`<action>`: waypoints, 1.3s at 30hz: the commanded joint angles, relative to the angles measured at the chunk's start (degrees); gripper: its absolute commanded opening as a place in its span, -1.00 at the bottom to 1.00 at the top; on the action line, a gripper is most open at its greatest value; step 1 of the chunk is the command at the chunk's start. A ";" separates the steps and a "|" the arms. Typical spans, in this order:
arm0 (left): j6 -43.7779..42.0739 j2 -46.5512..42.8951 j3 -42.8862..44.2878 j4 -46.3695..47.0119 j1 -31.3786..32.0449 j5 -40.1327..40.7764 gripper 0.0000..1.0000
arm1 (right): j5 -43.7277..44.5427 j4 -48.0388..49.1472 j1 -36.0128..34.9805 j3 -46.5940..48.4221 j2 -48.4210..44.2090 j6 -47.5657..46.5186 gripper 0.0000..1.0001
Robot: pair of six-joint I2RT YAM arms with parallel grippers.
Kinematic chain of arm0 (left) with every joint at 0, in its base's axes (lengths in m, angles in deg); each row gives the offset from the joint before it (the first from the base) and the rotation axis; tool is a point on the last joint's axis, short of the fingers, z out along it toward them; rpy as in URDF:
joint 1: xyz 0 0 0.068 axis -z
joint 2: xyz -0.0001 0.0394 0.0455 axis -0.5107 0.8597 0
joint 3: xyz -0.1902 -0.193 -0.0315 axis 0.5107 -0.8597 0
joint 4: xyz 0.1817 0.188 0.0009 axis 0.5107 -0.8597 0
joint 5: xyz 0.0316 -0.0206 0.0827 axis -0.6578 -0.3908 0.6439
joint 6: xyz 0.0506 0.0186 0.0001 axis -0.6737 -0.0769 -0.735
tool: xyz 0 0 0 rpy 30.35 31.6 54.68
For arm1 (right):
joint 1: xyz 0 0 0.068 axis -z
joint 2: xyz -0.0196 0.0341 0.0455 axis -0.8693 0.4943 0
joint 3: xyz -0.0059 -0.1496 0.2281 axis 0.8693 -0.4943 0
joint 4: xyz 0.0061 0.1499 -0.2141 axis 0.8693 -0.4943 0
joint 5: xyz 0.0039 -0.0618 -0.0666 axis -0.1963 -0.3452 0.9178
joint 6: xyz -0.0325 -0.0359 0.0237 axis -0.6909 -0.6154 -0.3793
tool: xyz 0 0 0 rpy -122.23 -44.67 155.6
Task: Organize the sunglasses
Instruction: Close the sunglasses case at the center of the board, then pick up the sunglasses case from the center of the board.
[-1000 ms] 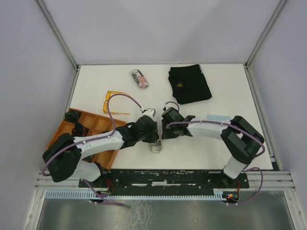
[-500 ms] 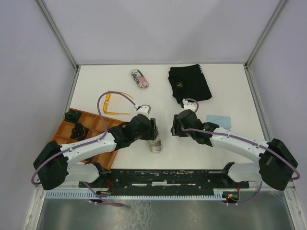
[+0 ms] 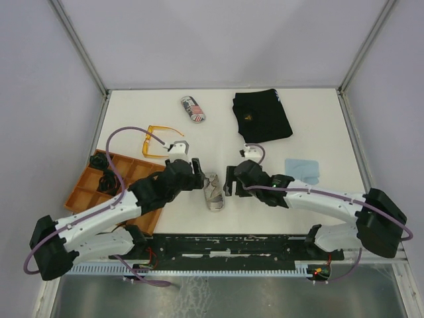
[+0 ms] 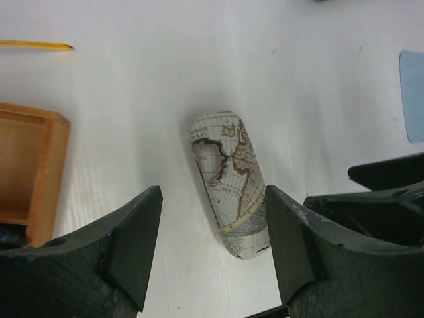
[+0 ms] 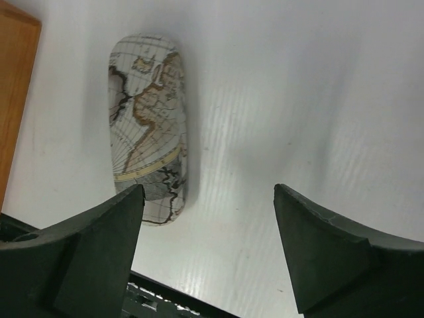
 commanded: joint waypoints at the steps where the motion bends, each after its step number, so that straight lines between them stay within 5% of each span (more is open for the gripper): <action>1: 0.10 -6.61 3.37 -6.66 0.23 9.16 0.41 | 3.98 2.19 -4.67 6.88 5.95 1.35 0.76; 11: -2.42 -18.46 4.86 -13.92 0.20 12.35 0.42 | 2.11 0.66 -7.34 16.62 20.55 -1.15 0.85; 26: -3.73 -23.56 3.92 -17.86 0.25 14.59 0.44 | 2.56 -6.97 -9.10 25.57 30.87 -2.35 0.81; 39: -3.85 -25.19 2.71 -18.86 0.24 14.95 0.44 | 5.75 -9.99 -9.07 27.32 32.13 -2.06 0.42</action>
